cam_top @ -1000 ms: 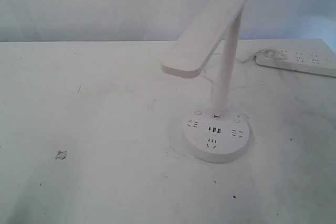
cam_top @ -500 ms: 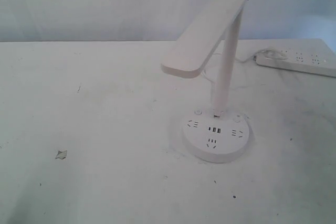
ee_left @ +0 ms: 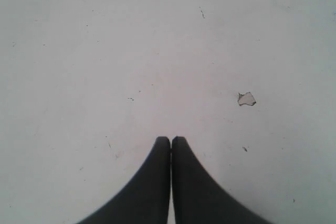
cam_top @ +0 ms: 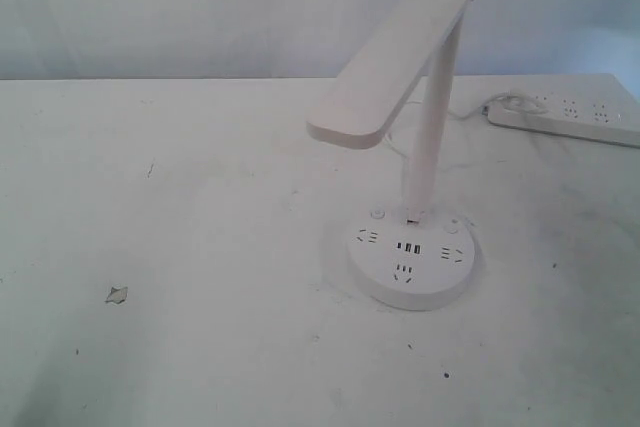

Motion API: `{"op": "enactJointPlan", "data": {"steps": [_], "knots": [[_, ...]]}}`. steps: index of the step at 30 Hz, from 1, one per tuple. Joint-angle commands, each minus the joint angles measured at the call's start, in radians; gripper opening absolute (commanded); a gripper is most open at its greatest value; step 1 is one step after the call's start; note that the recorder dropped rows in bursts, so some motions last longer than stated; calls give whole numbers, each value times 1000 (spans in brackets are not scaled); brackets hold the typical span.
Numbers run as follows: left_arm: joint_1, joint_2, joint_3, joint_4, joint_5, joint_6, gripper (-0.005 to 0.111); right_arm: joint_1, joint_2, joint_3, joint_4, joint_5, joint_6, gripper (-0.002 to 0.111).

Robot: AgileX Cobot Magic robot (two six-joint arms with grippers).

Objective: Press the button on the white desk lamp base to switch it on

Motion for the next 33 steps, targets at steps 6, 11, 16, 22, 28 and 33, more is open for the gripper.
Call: {"op": "enactJointPlan", "data": {"steps": [6, 11, 16, 22, 28, 33], "knots": [[-4, -4, 1, -3, 1, -1, 0, 4, -2, 0, 396, 42, 30, 0], [-4, -4, 1, -3, 1, -1, 0, 4, -2, -74, 847, 349, 16, 0], [-4, -4, 1, -3, 1, -1, 0, 4, 209, -197, 1103, 468, -207, 0], [-4, -4, 1, -3, 1, -1, 0, 6, 596, -343, 312, 375, 90, 0], [-4, -4, 1, -3, 1, -1, 0, 6, 934, -393, -344, 126, 584, 0], [-4, -4, 1, -3, 1, -1, 0, 6, 1243, -393, -568, -40, 673, 0]]}}
